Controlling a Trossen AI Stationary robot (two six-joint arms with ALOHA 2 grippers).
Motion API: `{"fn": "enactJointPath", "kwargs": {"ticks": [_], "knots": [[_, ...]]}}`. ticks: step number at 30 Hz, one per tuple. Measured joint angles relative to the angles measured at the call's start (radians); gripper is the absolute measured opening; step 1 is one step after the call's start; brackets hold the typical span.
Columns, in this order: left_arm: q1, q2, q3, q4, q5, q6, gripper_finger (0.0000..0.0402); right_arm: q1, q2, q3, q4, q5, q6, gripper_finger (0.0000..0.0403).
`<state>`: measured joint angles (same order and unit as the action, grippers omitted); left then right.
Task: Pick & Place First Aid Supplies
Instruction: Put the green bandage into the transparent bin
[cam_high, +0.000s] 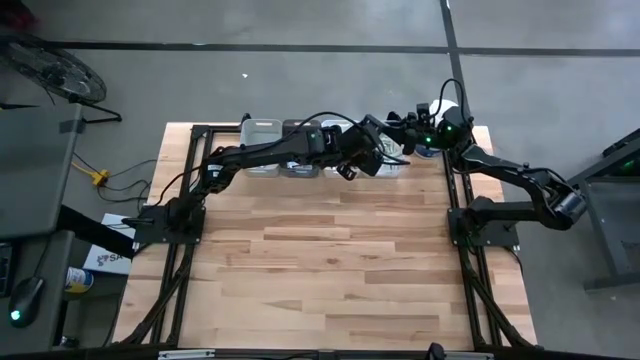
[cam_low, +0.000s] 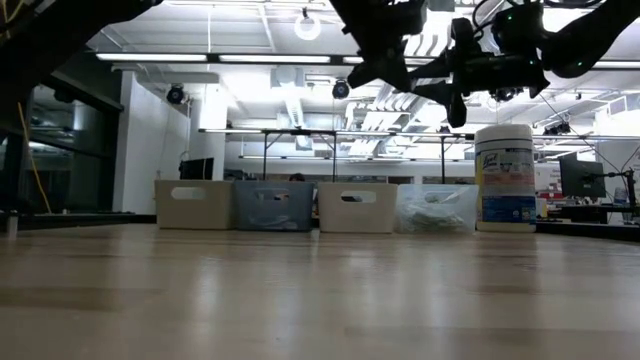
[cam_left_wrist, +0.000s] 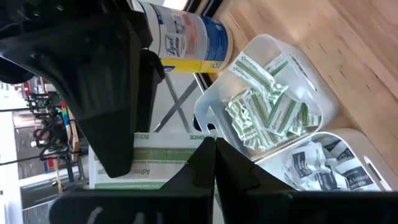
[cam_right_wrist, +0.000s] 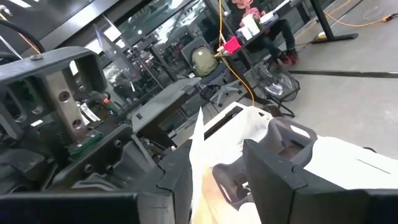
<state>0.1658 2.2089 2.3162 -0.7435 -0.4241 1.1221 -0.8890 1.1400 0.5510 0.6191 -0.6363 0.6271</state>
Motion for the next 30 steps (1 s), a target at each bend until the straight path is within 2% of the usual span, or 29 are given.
{"fn": "enactJointPath", "kwargs": {"ticks": [7,14,24,27,30], "knots": [[0.0,0.0,0.0,0.046,0.018,0.0,0.0,0.0,0.0,0.0,0.019,0.001,-0.005,0.0114],[0.0,0.0,0.0,0.043,0.022,0.007,0.0,-0.001,0.0,0.0,0.046,0.003,-0.036,0.001],[0.0,0.0,0.0,0.039,0.034,0.045,0.0002,-0.001,0.0,0.0,0.028,0.032,-0.032,0.0001],[0.0,0.0,0.0,0.036,0.051,0.076,0.0022,-0.001,0.0,0.0,0.006,0.055,-0.049,0.0001],[0.0,0.0,0.0,0.018,0.053,0.062,0.0059,-0.002,0.0,0.0,-0.017,0.084,-0.063,0.0001]]}}
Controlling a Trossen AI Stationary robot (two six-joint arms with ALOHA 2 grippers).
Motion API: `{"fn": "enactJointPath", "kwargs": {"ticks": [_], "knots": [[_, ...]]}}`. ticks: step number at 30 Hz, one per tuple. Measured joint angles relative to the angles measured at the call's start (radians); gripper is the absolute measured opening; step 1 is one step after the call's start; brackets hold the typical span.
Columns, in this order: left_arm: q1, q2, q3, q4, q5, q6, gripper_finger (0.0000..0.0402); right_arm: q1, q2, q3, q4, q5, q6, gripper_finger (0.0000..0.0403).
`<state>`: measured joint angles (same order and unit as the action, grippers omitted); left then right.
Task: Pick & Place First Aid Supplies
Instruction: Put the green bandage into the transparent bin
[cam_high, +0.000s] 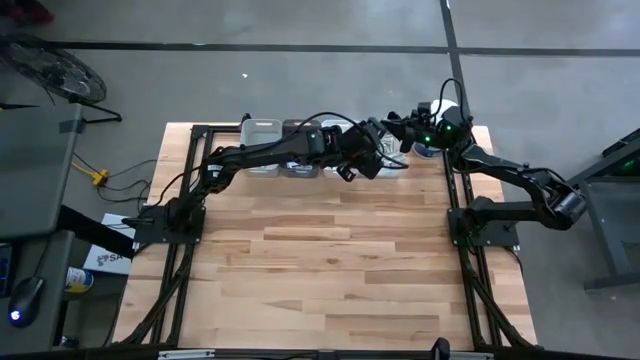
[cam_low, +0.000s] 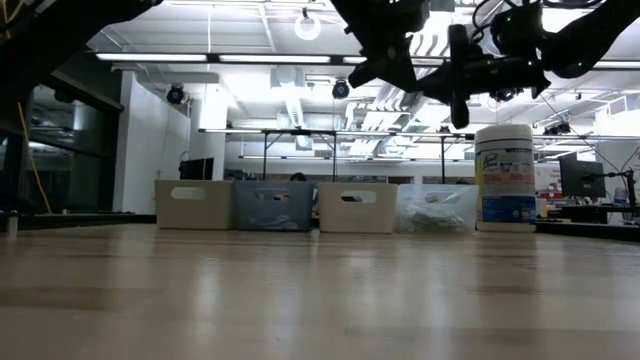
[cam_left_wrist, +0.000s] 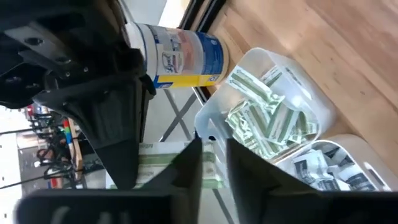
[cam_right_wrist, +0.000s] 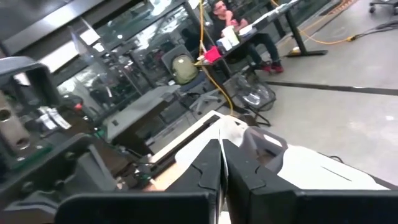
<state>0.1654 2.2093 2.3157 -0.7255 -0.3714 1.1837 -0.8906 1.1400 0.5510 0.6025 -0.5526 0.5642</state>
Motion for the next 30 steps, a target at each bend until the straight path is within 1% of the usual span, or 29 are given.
{"fn": "enactJointPath", "kwargs": {"ticks": [4,6,7,9,11,14,16,18,20,25,30], "knots": [[0.005,-0.009,-0.001,-0.068,0.0,-0.01,0.0116,0.0,0.0,0.0,-0.019,0.024,-0.014,0.0001],[0.014,-0.021,-0.001,-0.108,0.002,-0.02,0.0138,0.0,0.0,0.001,-0.028,0.027,-0.032,0.0],[0.024,-0.034,-0.002,-0.156,0.021,-0.042,0.0145,0.001,-0.001,0.01,-0.06,0.032,-0.045,0.0],[0.047,-0.046,0.0,-0.182,0.068,-0.106,0.0152,0.0,-0.001,0.049,-0.155,0.053,-0.095,0.0],[0.084,-0.066,0.0,-0.243,0.139,-0.175,0.0152,0.005,-0.001,0.103,-0.281,0.077,-0.175,0.0],[0.136,-0.078,0.001,-0.274,0.215,-0.238,0.0144,0.013,-0.001,0.196,-0.467,0.134,-0.302,0.0],[0.179,-0.09,-0.002,-0.326,0.276,-0.266,0.0138,0.013,0.006,0.262,-0.598,0.181,-0.381,0.0],[0.217,-0.093,0.0,-0.317,0.363,-0.279,0.0131,0.007,0.022,0.325,-0.724,0.215,-0.456,0.0],[0.258,-0.095,0.0,-0.324,0.436,-0.291,0.0123,-0.001,0.053,0.383,-0.819,0.216,-0.509,0.0],[0.354,-0.099,0.0,-0.267,0.605,-0.3,0.0107,-0.008,0.15,0.509,-0.98,0.2,-0.576,0.0],[0.439,-0.112,-0.001,-0.193,0.834,-0.365,0.0102,-0.014,0.24,0.595,-1.053,0.198,-0.599,0.0]]}}
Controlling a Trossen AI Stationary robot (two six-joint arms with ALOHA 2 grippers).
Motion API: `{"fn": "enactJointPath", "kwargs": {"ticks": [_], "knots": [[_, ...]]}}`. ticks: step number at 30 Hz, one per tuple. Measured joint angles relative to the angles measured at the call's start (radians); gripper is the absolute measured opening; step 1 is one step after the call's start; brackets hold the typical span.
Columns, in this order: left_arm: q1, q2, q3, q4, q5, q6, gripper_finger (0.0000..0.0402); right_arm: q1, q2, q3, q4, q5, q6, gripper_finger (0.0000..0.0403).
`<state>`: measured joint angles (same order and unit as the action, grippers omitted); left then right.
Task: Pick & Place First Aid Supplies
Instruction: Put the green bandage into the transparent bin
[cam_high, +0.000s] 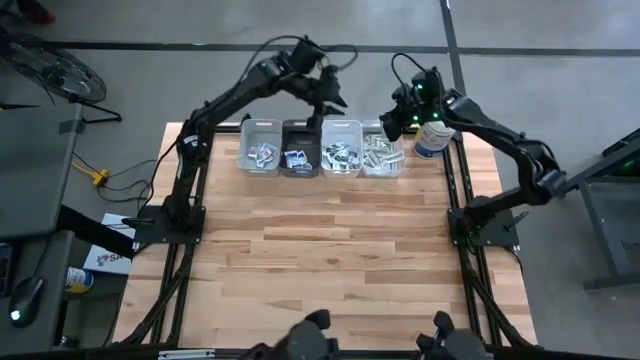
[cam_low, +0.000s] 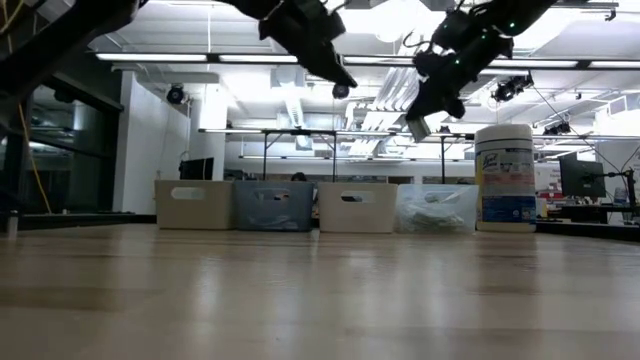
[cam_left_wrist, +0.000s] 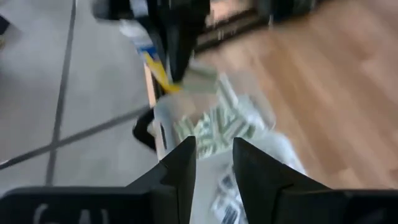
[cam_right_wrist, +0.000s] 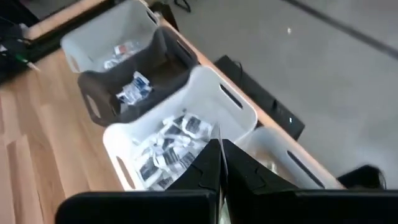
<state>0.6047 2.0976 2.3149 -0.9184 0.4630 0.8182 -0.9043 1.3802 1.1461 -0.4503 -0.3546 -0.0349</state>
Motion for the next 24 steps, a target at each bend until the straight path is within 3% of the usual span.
{"fn": "enactJointPath", "kwargs": {"ticks": [2,5,8,12,16,24], "knots": [[0.022,-0.019,0.0,0.002,0.055,-0.047,0.0101,-0.014,0.03,0.016,-0.029,-0.003,0.0,0.0],[0.032,-0.059,0.0,0.02,0.054,-0.17,0.0101,-0.042,0.07,0.019,-0.058,-0.049,0.001,0.0],[0.026,-0.11,0.0,0.077,-0.009,-0.358,0.0101,-0.062,0.112,0.019,-0.076,-0.084,0.001,0.0],[-0.04,-0.164,0.002,0.206,-0.097,-0.478,0.0101,-0.072,0.165,0.018,-0.053,-0.156,-0.015,0.0],[-0.132,-0.209,0.002,0.316,-0.199,-0.516,0.0101,-0.07,0.214,0.018,-0.042,-0.17,-0.023,0.0],[-0.227,-0.275,-0.031,0.314,-0.402,-0.514,0.0101,-0.071,0.262,0.018,-0.015,-0.118,-0.017,0.0]]}}
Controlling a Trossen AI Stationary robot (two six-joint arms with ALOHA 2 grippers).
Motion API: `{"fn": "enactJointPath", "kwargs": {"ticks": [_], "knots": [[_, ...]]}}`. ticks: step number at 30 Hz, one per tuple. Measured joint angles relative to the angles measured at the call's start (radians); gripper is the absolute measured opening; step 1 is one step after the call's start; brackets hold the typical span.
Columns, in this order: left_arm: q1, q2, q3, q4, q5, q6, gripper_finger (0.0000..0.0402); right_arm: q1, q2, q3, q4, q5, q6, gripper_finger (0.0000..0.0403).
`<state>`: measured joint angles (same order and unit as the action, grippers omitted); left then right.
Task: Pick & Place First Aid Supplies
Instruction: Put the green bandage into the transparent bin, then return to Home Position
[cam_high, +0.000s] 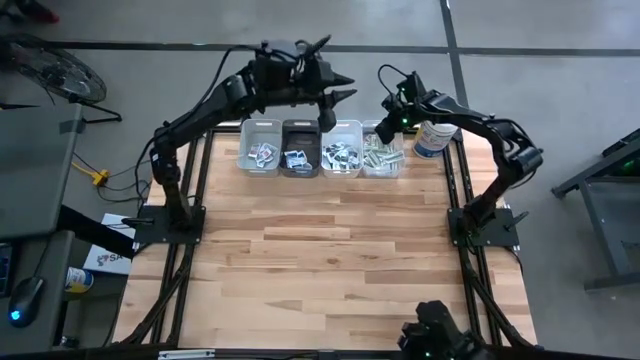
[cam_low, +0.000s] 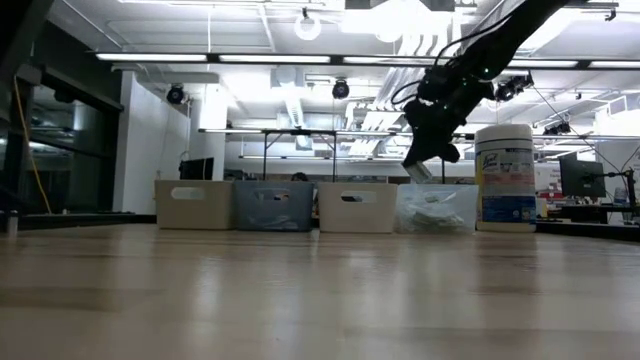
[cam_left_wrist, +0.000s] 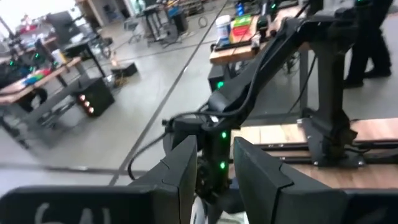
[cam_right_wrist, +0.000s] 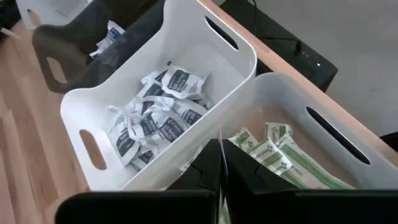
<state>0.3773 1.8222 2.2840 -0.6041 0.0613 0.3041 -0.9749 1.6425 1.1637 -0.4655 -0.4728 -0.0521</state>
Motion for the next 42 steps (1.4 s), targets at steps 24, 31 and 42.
{"fn": "enactJointPath", "kwargs": {"ticks": [24,31,42], "knots": [[-0.199,-0.646,-1.363,0.781,-0.507,-0.331,0.0101,0.006,0.081,0.0,0.023,0.002,-0.001,0.0026],[-0.307,-0.87,-1.703,0.968,-0.716,-0.381,0.0101,0.005,0.079,0.0,0.023,0.039,-0.001,0.0113],[-0.425,-1.197,-2.008,0.956,-0.957,-0.413,0.0101,-0.002,0.01,0.099,-0.045,0.125,-0.001,0.0177]]}}
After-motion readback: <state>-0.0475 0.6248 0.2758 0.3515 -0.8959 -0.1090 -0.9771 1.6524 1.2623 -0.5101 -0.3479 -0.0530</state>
